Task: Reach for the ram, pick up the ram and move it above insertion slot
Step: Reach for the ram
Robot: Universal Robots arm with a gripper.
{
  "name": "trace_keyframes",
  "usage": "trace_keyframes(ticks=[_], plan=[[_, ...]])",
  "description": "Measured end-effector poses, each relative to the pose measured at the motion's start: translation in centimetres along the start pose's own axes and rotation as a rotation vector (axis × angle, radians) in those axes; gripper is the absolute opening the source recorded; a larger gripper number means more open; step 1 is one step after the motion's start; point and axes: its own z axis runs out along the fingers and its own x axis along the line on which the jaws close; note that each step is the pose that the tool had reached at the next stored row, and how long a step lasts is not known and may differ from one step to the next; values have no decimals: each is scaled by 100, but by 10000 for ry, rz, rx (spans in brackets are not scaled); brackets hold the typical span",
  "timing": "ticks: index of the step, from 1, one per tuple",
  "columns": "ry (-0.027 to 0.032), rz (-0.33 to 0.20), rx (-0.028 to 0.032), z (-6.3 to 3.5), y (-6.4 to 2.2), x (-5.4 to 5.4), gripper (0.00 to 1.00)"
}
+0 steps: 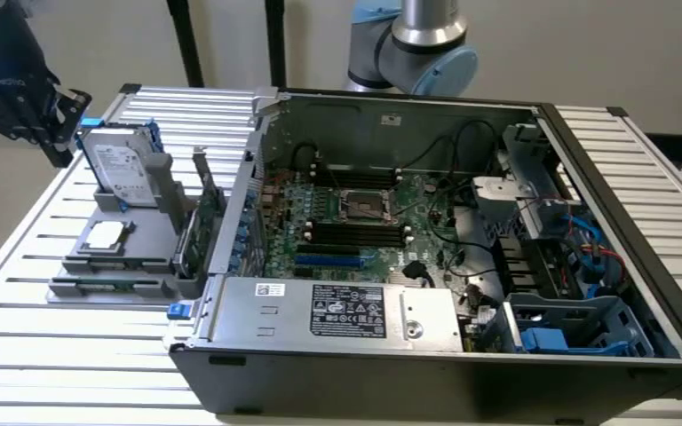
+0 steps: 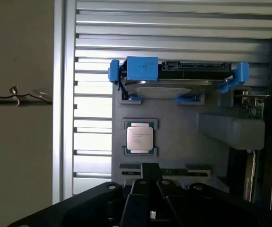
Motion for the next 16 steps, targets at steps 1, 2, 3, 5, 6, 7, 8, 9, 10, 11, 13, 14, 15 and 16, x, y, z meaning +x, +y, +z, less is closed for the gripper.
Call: trace_keyframes(ticks=[1,2,3,5,6,7,8,9,10,11,13,14,15,16], plan=[[2,0,1,-1,-3,-1,11],[2,-1,0,-1,-13,-10,11],[5,-4,1,-2,-30,-21,11],[9,-11,0,-3,-74,-38,11],[12,-14,0,-3,-98,-47,11],[16,-15,0,-4,-121,-56,11],[20,-17,0,-4,-143,-67,11],[23,-20,-1,-4,-163,-80,11],[28,-24,-1,-4,-184,-95,11],[34,-26,0,-5,-204,-110,11],[44,-30,-1,-6,-246,-142,11],[50,-32,0,-6,-265,-160,11],[55,-34,-1,-5,-282,-180,11],[61,-37,-2,-6,-297,-201,11]])
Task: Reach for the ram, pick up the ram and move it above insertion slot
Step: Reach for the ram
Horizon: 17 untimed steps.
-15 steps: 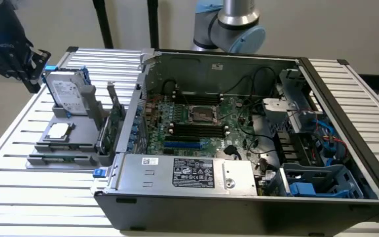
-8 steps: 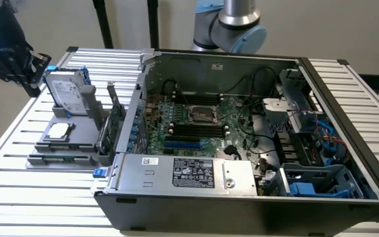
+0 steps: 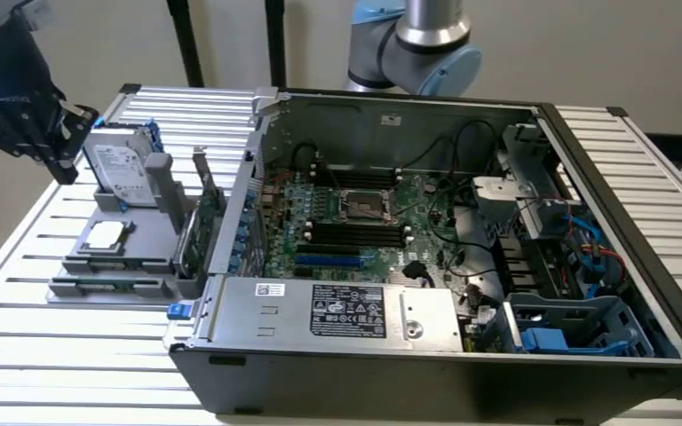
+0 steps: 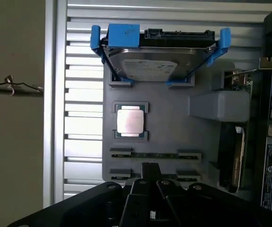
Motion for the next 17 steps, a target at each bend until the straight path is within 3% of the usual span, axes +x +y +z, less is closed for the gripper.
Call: trace_keyframes(ticks=[14,17], plan=[[141,-33,10,23,-238,-305,11],[146,-41,11,44,-306,-331,11]])
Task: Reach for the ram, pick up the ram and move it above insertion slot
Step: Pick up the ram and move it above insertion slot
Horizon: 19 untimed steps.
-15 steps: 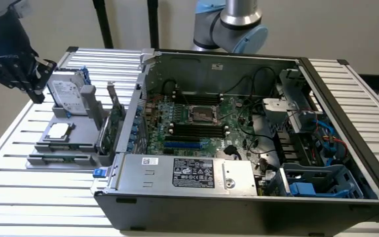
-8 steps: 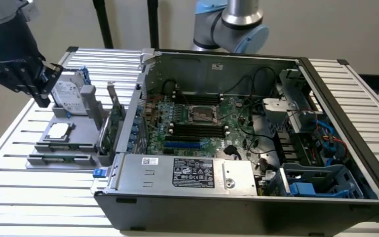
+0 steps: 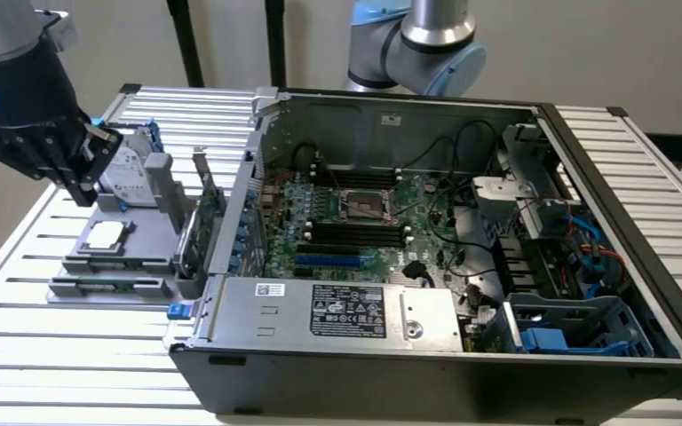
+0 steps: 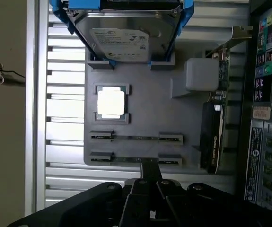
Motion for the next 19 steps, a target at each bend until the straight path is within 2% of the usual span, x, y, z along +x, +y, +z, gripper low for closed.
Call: trace_keyframes(ticks=[6,19], plan=[[2,-21,1,5,-16,-5,11],[64,-2335,50,6,-16,-5,11]])
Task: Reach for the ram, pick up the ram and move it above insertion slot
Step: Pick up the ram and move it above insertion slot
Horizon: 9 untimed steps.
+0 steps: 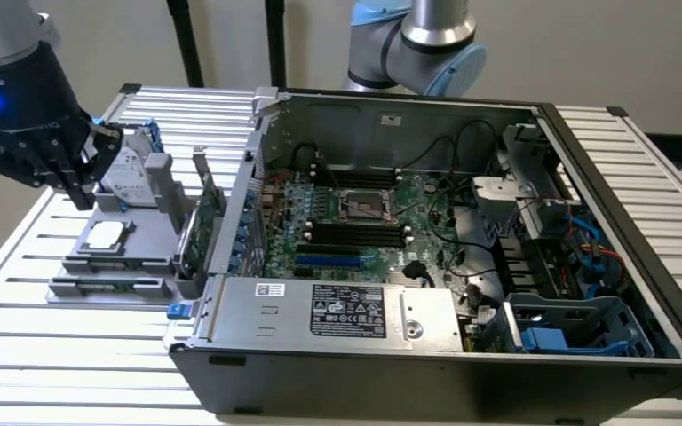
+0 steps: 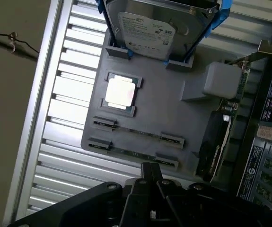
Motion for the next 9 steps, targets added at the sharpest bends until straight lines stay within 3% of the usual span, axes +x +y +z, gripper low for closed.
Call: trace_keyframes(ticks=[9], plan=[[46,-1640,35,0,0,0,11]])
